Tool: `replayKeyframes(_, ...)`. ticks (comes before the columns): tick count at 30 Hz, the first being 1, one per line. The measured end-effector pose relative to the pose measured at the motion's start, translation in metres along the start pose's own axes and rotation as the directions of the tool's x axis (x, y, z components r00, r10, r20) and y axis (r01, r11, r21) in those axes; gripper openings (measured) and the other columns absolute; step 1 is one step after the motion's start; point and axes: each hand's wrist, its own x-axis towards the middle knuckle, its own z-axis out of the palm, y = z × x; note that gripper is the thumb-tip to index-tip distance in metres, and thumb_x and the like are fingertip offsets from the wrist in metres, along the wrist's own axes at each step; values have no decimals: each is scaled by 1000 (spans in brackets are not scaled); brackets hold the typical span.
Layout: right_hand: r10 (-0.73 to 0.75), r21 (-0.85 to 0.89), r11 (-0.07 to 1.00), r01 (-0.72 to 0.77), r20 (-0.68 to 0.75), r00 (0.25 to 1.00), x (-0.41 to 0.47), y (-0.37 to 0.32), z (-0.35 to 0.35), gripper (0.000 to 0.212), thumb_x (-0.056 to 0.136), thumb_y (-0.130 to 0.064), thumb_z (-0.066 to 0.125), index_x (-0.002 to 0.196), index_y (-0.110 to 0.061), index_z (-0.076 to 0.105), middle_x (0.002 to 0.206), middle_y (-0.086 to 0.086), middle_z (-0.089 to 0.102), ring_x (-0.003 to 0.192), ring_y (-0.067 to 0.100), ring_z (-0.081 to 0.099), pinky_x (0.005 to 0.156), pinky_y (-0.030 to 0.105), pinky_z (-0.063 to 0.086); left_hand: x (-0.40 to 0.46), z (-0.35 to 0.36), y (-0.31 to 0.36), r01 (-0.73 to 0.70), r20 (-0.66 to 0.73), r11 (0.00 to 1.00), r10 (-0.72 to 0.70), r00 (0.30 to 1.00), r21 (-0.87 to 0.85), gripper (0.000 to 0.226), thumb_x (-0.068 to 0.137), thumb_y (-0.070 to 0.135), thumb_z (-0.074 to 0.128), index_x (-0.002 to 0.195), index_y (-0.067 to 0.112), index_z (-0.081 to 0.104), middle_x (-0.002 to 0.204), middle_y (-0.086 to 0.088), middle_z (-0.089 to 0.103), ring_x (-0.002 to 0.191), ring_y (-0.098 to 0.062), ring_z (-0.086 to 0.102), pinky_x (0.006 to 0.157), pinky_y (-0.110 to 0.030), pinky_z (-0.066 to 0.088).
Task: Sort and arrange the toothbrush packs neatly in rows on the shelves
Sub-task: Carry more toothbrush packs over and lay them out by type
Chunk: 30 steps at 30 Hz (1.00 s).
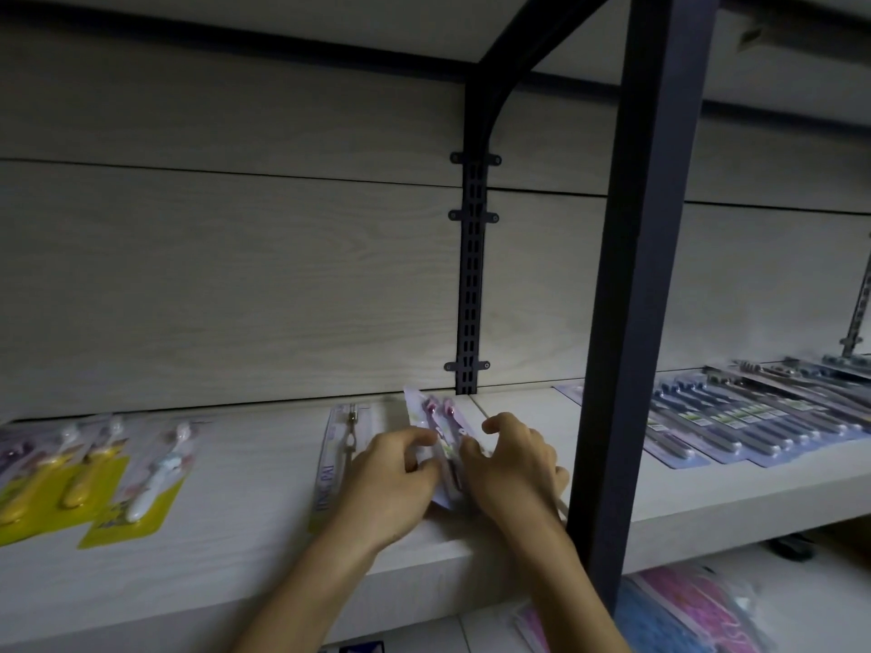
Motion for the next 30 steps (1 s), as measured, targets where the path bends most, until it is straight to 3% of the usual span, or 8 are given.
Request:
replayKeyframes(2,-1,3,1000,1,7,1000,-1,-1,-1,31,94,-37,48,122,-24,52,124,3,54,116,22,45,75,27,22,-1,2,-1,-55,-5,989,56,998,138,38,91,21,56,128,25,54,104,2,65,94,-11,62,88,-29,52)
replayKeyframes(5,-10,15,1000,10,10,1000,0,-1,-2,30,93,-36,49,121,-25,52,124,2,54,115,21,46,74,27,21,-8,0,6,-124,-93,937,162,982,328,38,91,30,57,128,30,51,103,5,65,92,-7,59,74,-10,44)
replayKeyframes(8,-28,22,999,28,17,999,-1,-1,-3,31,94,-37,49,123,-26,51,123,1,54,112,19,46,72,25,21,-12,-2,10,-139,-183,899,232,955,415,39,90,37,57,128,32,50,114,5,63,107,-15,54,84,-24,43)
replayKeyframes(11,-54,32,998,54,-4,999,-3,-2,-5,31,94,-37,51,122,-26,51,123,2,54,111,20,47,73,25,25,-15,-10,10,-132,-218,893,244,945,429,38,90,37,58,127,33,51,116,8,62,107,-13,54,82,-22,41)
replayKeyframes(15,-190,73,979,192,-37,981,-5,-7,-10,32,92,-37,52,123,-28,52,122,3,55,111,23,49,90,33,35,-25,-29,-2,-121,-260,852,286,922,509,37,89,37,57,126,33,51,117,9,61,105,-15,53,81,-24,40)
replayKeyframes(20,-427,19,903,429,-54,902,-12,-16,-11,26,92,-32,50,115,-23,58,113,4,60,106,26,52,83,34,36,-46,-61,-23,-55,-311,803,292,904,594,36,91,37,54,126,31,49,119,7,60,112,-16,50,87,-29,42)
replayKeyframes(24,-519,-22,855,519,-33,854,-24,-35,-7,26,88,-26,55,111,-17,61,103,10,64,100,35,56,80,37,41,-61,-90,-39,-16,-322,761,295,900,649,39,92,39,50,131,33,45,124,10,57,117,-15,47,90,-27,38)
replayKeyframes(30,-617,-73,786,614,-9,787,-57,-81,11,36,92,-36,53,126,-24,52,119,7,59,111,30,51,91,43,41,-77,-147,-70,-18,-328,740,319,889,672,33,90,37,54,123,29,53,116,7,62,111,-18,52,88,-30,41)
